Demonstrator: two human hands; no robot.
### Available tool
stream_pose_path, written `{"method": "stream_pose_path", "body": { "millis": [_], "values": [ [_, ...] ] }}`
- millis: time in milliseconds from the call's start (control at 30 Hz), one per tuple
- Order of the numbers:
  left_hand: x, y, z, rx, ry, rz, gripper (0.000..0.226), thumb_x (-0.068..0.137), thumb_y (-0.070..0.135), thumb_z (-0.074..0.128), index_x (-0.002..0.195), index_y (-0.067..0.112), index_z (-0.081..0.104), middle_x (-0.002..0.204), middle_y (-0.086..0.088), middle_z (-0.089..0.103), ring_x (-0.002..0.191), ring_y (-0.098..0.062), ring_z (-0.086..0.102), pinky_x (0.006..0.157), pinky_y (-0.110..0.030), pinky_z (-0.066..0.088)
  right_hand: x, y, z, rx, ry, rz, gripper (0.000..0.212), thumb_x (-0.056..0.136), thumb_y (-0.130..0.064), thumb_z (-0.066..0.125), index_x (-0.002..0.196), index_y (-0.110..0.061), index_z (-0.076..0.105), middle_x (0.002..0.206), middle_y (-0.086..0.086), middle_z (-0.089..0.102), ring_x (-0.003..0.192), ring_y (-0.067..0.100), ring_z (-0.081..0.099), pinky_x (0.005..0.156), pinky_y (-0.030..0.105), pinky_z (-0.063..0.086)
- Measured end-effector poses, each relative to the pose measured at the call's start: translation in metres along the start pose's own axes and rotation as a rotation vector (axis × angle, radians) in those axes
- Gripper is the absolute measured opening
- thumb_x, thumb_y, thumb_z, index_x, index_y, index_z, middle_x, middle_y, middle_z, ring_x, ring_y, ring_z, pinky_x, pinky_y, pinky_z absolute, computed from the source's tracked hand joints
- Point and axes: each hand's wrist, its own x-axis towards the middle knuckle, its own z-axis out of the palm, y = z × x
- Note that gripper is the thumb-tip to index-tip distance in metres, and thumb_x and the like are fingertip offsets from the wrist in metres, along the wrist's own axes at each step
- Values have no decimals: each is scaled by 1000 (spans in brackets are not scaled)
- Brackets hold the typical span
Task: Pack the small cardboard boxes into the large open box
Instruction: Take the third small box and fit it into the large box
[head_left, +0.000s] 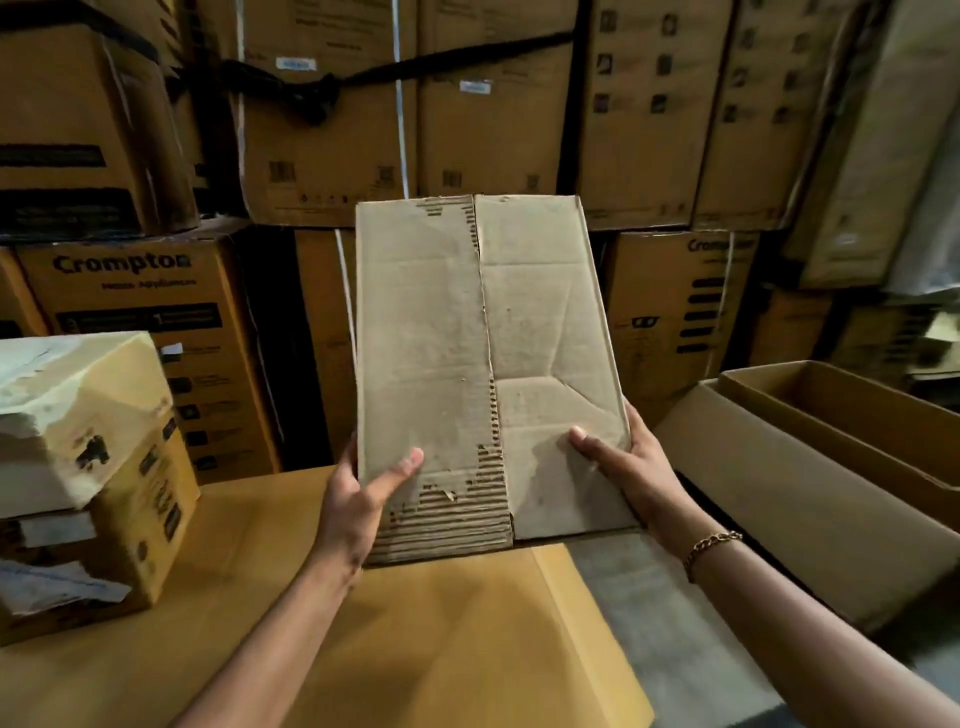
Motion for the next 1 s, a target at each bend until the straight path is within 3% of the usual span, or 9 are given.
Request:
{"method": "stream_pose_path", "body": {
  "millis": [200, 367, 533, 733, 800, 867, 1000],
  "values": [
    [9, 13, 88, -45, -79, 24, 52, 71, 35, 88, 118, 27, 66, 106, 2, 78, 96, -21, 75, 80, -37, 61, 0, -25, -84, -41, 96, -58, 69, 85, -30, 81, 145, -34, 47, 124, -1, 72, 107, 19, 73, 85, 38, 61],
    [16, 13, 187, -87, -154, 38, 51, 67, 41, 83, 113, 31, 65, 106, 3, 78, 97, -22, 75, 85, -44, 59, 3, -46, -183, -110, 169, -73, 78, 81, -38, 83, 147, -40, 42, 128, -4, 68, 107, 16, 72, 87, 41, 62],
    [18, 6, 290, -131, -195, 23, 72, 54, 51, 86, 120, 31, 64, 111, 1, 77, 101, -23, 74, 87, -44, 57, 8, -70, -284, -123, 192, -102, 69, 84, -30, 79, 144, -37, 45, 125, -2, 70, 106, 17, 73, 83, 39, 62],
    [39, -2, 394, -119, -186, 44, 59, 65, 40, 84, 120, 30, 64, 110, 2, 76, 99, -19, 74, 92, -45, 58, 37, -80, -378, -127, 233, -93, 74, 85, -26, 79, 149, -35, 41, 123, -2, 70, 103, 17, 74, 78, 36, 62],
    [51, -6, 423, -120, -191, 57, 70, 63, 43, 85, 127, 28, 62, 114, 0, 74, 103, -20, 73, 93, -45, 57, 52, -81, -404, -150, 240, -101, 75, 85, -26, 78, 149, -34, 41, 120, -4, 70, 102, 15, 74, 77, 34, 62],
    [64, -11, 450, -123, -191, 64, 86, 55, 51, 85, 133, 26, 60, 116, 0, 74, 103, -20, 73, 90, -42, 58, 70, -80, -429, -175, 243, -116, 75, 83, -26, 78, 148, -32, 41, 119, -5, 70, 100, 12, 74, 74, 29, 61],
    [93, -23, 506, -125, -187, 86, 82, 56, 52, 84, 130, 30, 59, 114, 3, 73, 100, -16, 73, 84, -36, 59, 112, -78, -480, -237, 250, -126, 82, 78, -35, 80, 148, -29, 40, 124, -2, 66, 102, 11, 72, 76, 29, 61]
  ]
}}
